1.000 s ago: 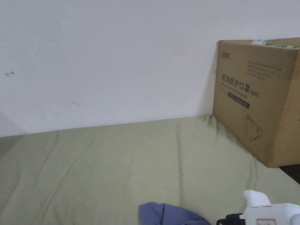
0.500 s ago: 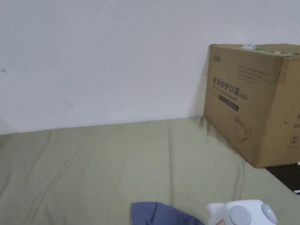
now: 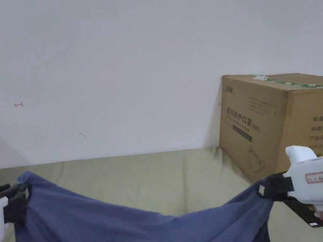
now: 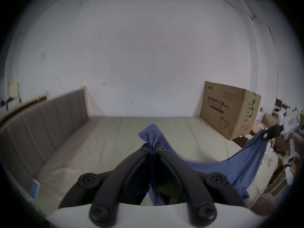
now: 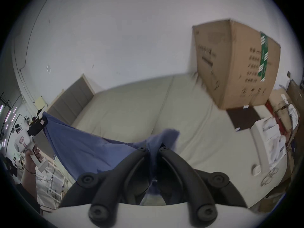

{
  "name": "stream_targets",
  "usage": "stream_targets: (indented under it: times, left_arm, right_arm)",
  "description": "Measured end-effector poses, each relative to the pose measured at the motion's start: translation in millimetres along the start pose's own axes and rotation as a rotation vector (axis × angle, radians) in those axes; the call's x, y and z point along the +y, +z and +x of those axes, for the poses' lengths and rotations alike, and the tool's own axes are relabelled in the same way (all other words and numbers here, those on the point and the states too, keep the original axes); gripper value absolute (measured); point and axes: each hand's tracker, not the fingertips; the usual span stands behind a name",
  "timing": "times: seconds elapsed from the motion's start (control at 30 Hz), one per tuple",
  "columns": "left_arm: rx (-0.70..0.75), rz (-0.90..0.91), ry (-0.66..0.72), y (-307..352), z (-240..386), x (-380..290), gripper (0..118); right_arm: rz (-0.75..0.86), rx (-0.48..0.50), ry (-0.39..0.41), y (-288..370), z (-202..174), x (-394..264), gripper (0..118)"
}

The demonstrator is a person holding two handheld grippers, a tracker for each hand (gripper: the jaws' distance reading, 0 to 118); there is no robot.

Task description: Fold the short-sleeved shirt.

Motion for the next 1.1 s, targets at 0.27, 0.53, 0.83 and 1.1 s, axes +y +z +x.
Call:
stream_targets:
  times: [0.27,0.53,0.83,1.1]
  left_arm:
    - [0.074,0.077,-0.053,-10,2,84,4]
    - [0.119,0.099,-0.061,-73,10,134,4]
    - [0.275,0.128,-0.003,-165,6,140,4]
    - [0.247,0.045,0.083,-201,7,59,4]
  right_arm:
    - [0.132,-0.051,0.004,51,-6,67,5]
    - [0.245,-0.173,0.024,27,-21,137,6]
    - [0.361,-0.188,-0.025,-52,-22,207,6]
    - [0.272,-0.253,-0.016,-145,3,154,5]
